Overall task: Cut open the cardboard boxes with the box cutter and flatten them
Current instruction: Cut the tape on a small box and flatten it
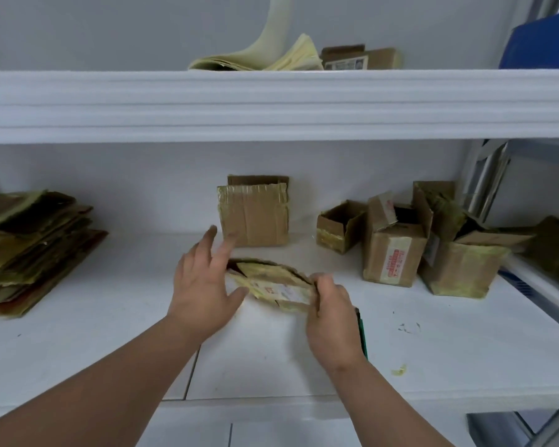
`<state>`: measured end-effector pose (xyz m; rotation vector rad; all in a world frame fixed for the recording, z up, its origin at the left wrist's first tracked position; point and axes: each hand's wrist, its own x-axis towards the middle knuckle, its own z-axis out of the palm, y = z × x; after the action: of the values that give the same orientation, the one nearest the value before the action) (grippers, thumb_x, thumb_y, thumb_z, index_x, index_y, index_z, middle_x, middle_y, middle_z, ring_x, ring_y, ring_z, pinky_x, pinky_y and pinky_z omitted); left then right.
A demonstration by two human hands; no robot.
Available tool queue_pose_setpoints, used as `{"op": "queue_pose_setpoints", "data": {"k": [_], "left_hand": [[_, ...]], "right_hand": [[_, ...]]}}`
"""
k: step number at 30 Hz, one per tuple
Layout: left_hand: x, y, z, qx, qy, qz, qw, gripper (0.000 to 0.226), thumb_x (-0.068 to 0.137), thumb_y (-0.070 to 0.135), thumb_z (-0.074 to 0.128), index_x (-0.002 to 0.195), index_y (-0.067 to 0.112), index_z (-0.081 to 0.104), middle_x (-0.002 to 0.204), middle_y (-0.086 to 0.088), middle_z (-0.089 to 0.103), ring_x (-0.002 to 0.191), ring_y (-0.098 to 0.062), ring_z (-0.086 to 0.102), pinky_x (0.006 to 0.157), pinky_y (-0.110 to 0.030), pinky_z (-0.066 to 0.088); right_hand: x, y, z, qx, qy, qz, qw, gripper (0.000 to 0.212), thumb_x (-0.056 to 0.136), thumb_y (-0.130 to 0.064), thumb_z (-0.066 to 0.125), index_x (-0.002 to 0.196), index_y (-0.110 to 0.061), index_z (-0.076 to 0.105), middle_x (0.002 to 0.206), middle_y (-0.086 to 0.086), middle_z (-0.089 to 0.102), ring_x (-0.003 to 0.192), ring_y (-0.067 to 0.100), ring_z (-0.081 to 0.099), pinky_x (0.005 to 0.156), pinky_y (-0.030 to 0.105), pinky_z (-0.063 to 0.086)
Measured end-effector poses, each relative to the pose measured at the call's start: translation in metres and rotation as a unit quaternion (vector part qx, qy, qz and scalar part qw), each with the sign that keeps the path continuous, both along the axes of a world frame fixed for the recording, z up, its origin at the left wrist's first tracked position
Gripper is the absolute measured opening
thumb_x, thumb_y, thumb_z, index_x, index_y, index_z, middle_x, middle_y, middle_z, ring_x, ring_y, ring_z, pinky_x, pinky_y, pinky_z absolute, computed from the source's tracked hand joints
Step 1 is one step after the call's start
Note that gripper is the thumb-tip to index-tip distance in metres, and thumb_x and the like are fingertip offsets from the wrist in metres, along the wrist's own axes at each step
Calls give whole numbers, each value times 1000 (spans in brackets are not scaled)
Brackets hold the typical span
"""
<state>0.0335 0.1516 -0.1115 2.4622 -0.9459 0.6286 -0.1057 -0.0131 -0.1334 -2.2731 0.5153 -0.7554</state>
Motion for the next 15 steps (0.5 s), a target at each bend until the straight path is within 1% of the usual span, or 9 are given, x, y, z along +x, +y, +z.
{"op": "queue_pose_setpoints", "data": {"k": [1, 3, 5, 7, 9, 11, 12, 13, 15], "left_hand": [[1, 3, 0, 29, -18, -6, 999, 88, 81, 41, 71, 151, 42, 17, 161, -6, 17, 143, -28, 22, 118, -50, 18], [-2, 10, -1, 115, -24, -25, 993, 66, 88, 34, 64, 146, 45, 34, 158, 1, 29, 145, -24, 24, 119, -50, 3], [-5, 20, -6, 172, -2, -53, 984, 47, 94, 29, 57, 136, 48, 49, 147, 12, 46, 140, -15, 35, 117, -43, -10], [-7, 31, -12, 216, 36, -75, 973, 43, 98, 24, 51, 133, 50, 52, 141, 22, 50, 134, -6, 43, 115, -34, -13], [-10, 41, -20, 298, 72, -88, 948, 48, 100, 21, 45, 138, 50, 46, 147, 25, 42, 139, -4, 35, 116, -32, -11], [-14, 46, -30, 395, 131, -81, 905, 58, 98, 13, 42, 145, 46, 37, 155, 21, 31, 146, -8, 22, 120, -40, -7], [-17, 45, -33, 412, 165, -71, 893, 62, 96, 10, 39, 146, 46, 34, 157, 19, 27, 147, -10, 20, 121, -43, -3], [-19, 44, -36, 401, 185, -60, 895, 60, 96, 12, 37, 144, 47, 37, 156, 19, 29, 146, -11, 23, 122, -45, 3], [-19, 37, -45, 341, 172, -57, 923, 46, 95, 38, 27, 134, 43, 50, 146, 15, 41, 137, -13, 35, 119, -45, 19]], "right_hand": [[-2, 3, -6, -59, 0, 22, 998, 43, 90, 7, 41, 113, -27, 55, 102, -1, 55, 90, 17, 53, 70, 23, 37], [-4, 8, -21, -153, -12, 70, 986, 47, 75, 16, 47, 100, -23, 58, 91, -3, 58, 87, 20, 52, 71, 25, 35], [-6, 11, -35, -196, -9, 101, 975, 46, 62, 14, 52, 87, -25, 51, 82, -6, 57, 79, 19, 49, 69, 27, 34], [-10, 12, -41, -204, 30, 138, 969, 40, 61, 7, 50, 85, -25, 48, 83, -7, 56, 79, 17, 46, 71, 29, 34], [-13, 12, -46, -210, 96, 180, 956, 36, 65, -1, 47, 91, -24, 54, 94, -7, 59, 91, 17, 47, 80, 30, 33], [-17, 12, -47, -214, 179, 215, 936, 34, 74, -8, 48, 102, -24, 59, 106, -7, 60, 105, 18, 47, 96, 29, 31], [-17, 13, -46, -207, 206, 219, 931, 33, 78, -12, 47, 105, -25, 61, 110, -8, 61, 108, 17, 47, 101, 27, 29], [-17, 14, -46, -197, 215, 214, 932, 32, 82, -17, 45, 107, -25, 62, 112, -9, 61, 110, 16, 46, 105, 27, 28], [-14, 15, -52, -197, 183, 187, 945, 40, 86, -32, 35, 115, -26, 62, 120, -9, 59, 116, 16, 45, 109, 31, 30]]}}
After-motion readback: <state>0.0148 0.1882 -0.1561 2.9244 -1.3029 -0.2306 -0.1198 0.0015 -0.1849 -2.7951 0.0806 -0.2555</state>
